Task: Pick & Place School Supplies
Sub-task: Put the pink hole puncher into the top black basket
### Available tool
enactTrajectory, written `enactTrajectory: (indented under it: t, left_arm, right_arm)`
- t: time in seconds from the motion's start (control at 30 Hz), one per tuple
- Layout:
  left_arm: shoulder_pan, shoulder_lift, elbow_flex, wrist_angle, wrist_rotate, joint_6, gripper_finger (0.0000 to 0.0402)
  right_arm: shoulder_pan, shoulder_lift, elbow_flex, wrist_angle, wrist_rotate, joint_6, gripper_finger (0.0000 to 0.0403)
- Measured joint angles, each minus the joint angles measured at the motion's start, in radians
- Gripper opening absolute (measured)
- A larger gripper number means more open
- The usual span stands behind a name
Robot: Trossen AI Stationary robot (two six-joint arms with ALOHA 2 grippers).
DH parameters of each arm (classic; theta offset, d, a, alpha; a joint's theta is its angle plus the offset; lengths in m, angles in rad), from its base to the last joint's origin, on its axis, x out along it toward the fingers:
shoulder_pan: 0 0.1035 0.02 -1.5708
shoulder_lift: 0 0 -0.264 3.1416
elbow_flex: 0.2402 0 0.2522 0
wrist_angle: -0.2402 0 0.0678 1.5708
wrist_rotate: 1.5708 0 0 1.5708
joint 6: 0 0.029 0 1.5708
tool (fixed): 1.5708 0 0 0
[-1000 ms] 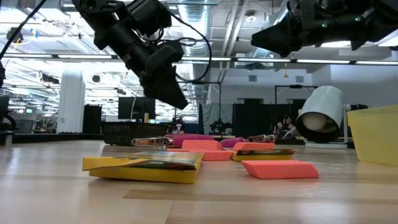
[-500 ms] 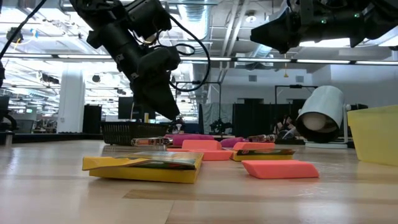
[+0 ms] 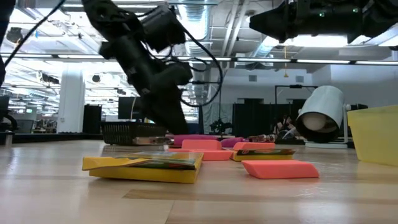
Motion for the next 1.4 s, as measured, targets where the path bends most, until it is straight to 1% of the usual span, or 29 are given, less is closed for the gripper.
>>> enactTrajectory:
  t: [0.2,0.37,0.43,0.5,0.67,0.87,1.0,1.2,1.27,1.4]
  left_arm:
    - [0.030,0.063,0.041,0.002,0.004,0.008,0.0140]
    - [0.036,0.067,0.043,-0.015,0.004,0.009,0.0140]
    - [0.036,0.067,0.043,-0.017,0.001,0.012,0.0134]
    - [0.036,0.067,0.042,-0.019,-0.001,0.033,0.0116]
    - [0.036,0.067,0.041,-0.018,-0.019,0.082,0.0033]
    - [0.035,0.057,0.040,-0.007,-0.003,0.116,0.0033]
    - [0.035,-0.017,0.046,0.011,-0.006,0.166,0.0033]
    - [0.051,-0.207,0.046,0.003,-0.066,0.262,0.0033]
    - [0.068,-0.276,0.047,-0.021,-0.112,0.287,0.0033]
    - [0.132,-0.382,0.047,-0.146,-0.223,0.315,0.0033]
  right_arm:
    - [0.002,0.000,0.050,-0.097,0.000,-0.001,0.0164]
    - [0.008,0.000,0.063,-0.109,0.000,-0.026,0.0164]
    - [0.008,0.000,0.067,-0.106,0.000,-0.033,0.0164]
    - [0.009,0.000,0.067,-0.105,0.000,-0.042,0.0165]
    - [0.009,0.000,0.067,-0.104,0.000,-0.042,0.0160]
    - [0.008,0.000,0.067,-0.104,-0.001,-0.042,0.0152]
    - [0.008,0.000,0.067,-0.100,-0.001,-0.042,0.0147]
    - [0.008,0.000,0.067,-0.080,-0.001,-0.042,0.0144]
    - [0.008,0.000,0.067,-0.075,-0.001,-0.042,0.0144]
    - [0.016,0.000,0.067,-0.058,-0.003,-0.034,0.0145]
